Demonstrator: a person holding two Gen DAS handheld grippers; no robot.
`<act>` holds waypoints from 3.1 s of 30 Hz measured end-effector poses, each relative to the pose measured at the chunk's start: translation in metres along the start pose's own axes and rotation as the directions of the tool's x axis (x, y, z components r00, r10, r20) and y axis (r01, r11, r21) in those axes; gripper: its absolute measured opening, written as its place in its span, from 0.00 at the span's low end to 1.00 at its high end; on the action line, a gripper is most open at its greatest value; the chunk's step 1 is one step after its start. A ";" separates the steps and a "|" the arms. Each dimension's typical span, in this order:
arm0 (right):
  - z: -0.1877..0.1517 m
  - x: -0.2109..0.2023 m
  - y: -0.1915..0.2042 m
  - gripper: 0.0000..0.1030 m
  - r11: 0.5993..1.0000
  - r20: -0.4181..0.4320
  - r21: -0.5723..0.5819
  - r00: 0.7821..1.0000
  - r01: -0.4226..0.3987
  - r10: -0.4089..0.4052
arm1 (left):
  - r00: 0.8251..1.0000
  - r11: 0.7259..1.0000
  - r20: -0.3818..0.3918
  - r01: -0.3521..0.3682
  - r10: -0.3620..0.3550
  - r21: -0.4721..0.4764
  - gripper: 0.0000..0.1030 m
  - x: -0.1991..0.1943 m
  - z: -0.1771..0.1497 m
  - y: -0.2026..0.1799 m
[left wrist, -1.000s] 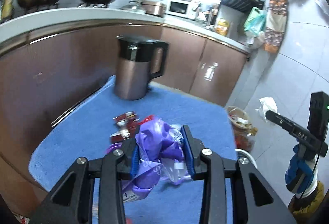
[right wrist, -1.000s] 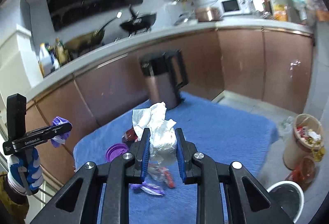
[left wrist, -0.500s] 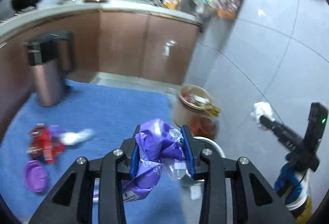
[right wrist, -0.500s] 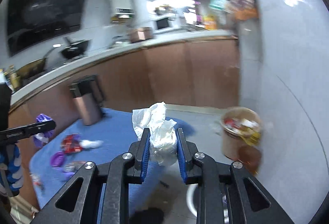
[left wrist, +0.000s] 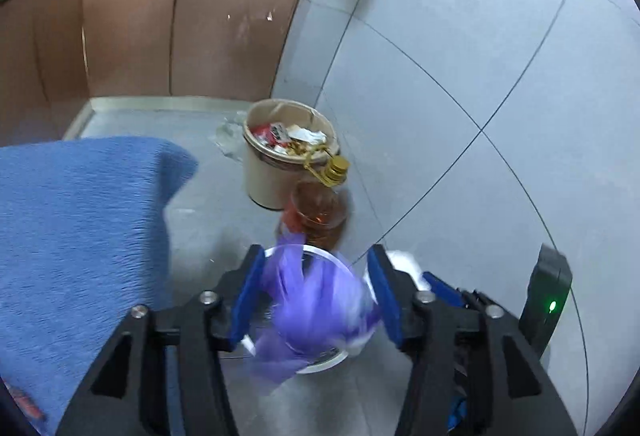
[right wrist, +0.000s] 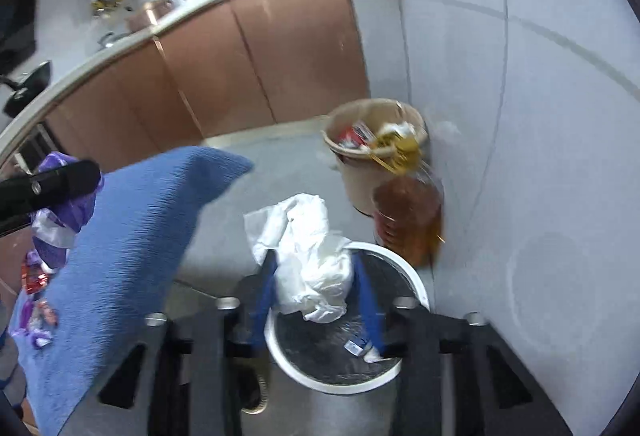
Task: Collect trash
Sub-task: 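Carry wrapper and tissue to the bin and release both into it, then grasp the brown snack bag with the left gripper while the right gripper grasps the red bag, then carry both snack bags to the bin and open both grippers over it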
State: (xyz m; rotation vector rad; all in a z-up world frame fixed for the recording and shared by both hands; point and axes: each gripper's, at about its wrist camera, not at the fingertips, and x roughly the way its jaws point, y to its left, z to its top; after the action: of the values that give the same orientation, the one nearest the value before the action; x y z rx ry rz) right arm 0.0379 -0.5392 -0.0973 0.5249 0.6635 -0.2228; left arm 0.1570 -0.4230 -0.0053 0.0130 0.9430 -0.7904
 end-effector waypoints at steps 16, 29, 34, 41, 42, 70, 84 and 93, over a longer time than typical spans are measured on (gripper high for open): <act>0.013 -0.059 0.029 1.00 0.999 0.177 -0.035 0.984 0.030 -0.023 | 0.955 0.991 0.265 -0.122 0.132 -0.051 0.55 -0.092 -0.008 0.032; 0.034 -0.202 0.119 1.00 0.973 0.488 -0.158 0.843 -0.170 0.227 | 0.874 0.946 0.370 -0.322 0.315 -0.045 0.57 -0.242 -0.049 0.094; 0.037 -0.213 0.168 1.00 0.931 0.421 -0.253 0.837 -0.262 0.350 | 0.840 0.908 0.355 -0.413 0.411 -0.073 0.57 -0.287 -0.074 0.148; 0.029 -0.182 0.266 1.00 0.842 0.212 -0.409 0.860 -0.353 0.464 | 0.806 0.846 0.263 -0.523 0.530 -0.100 0.57 -0.325 -0.119 0.263; 0.025 -0.179 0.279 1.00 0.833 0.190 -0.423 0.863 -0.358 0.467 | 0.803 0.838 0.247 -0.537 0.543 -0.098 0.57 -0.325 -0.125 0.278; -0.044 0.078 0.484 0.47 0.716 -0.511 -0.250 0.718 -0.651 0.474 | 0.894 0.887 -0.012 -0.443 0.448 0.126 0.56 -0.203 -0.156 0.407; -0.054 0.075 0.495 0.09 0.682 -0.505 -0.275 0.706 -0.677 0.497 | 0.906 0.906 0.057 -0.415 0.420 -0.081 0.24 -0.237 -0.152 0.433; -0.035 0.008 0.474 0.09 0.622 -0.419 -0.279 0.675 -0.732 0.607 | 0.890 0.904 0.172 -0.400 0.422 -0.149 0.13 -0.306 -0.162 0.399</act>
State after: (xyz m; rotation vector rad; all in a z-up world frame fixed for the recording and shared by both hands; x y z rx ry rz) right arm 0.1954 -0.1194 0.0595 0.3471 0.7221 0.7392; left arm 0.1825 0.1047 -0.0078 0.0363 0.7538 -0.3356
